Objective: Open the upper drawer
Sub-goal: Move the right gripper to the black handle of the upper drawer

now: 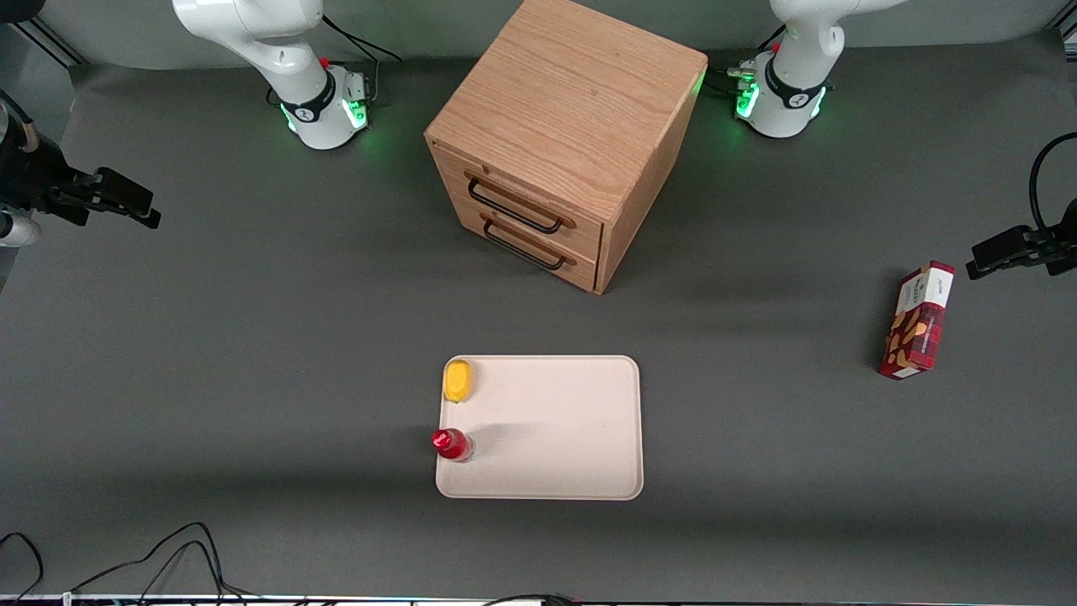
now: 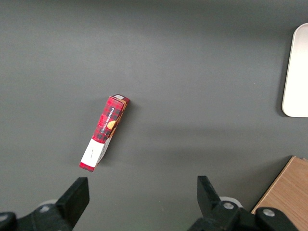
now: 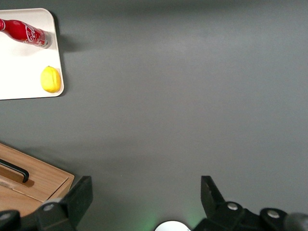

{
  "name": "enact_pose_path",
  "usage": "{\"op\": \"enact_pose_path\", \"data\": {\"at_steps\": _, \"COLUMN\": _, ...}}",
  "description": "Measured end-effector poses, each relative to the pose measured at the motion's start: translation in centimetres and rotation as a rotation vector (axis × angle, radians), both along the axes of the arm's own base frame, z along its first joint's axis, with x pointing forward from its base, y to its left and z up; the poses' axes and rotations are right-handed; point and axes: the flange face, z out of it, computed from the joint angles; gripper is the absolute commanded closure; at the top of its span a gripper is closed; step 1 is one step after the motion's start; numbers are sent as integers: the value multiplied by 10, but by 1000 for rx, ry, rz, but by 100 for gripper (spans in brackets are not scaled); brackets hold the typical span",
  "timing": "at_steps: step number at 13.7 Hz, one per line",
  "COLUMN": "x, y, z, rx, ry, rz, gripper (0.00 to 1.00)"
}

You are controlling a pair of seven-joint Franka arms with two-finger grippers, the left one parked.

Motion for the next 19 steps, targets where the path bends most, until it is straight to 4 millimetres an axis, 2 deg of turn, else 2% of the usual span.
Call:
{"op": "enact_pose_path", "data": {"at_steps": 6, "x": 0, "y": -1, "z": 0, "rx": 0, "ry": 1, "rz": -2, "gripper": 0}}
{"op": "enact_pose_path", "data": {"at_steps": 9, "x": -3, "y": 12, "z": 7, "rx": 22, "ry": 3, "rz": 118, "gripper": 0}}
{"op": "enact_pose_path", "data": {"at_steps": 13, "x": -6, "y": 53, "z": 9, "rx": 168, "ry": 22, "rz": 267, "gripper": 0}}
{"op": "enact_pose_path", "data": {"at_steps": 14, "x": -3, "y": 70, "z": 6, "rx": 188, "ry": 27, "rz": 306, "gripper": 0}}
{"op": "enact_pose_path", "data": {"at_steps": 16, "x": 1, "y": 119, "z": -5, "rx": 233, "ry": 53, "rz": 411, "gripper": 0}}
{"op": "enact_pose_path", "data": {"at_steps": 19, "x": 11, "y": 177, "z": -33, "rx": 326, "ry": 99, "rz": 607, "gripper": 0}}
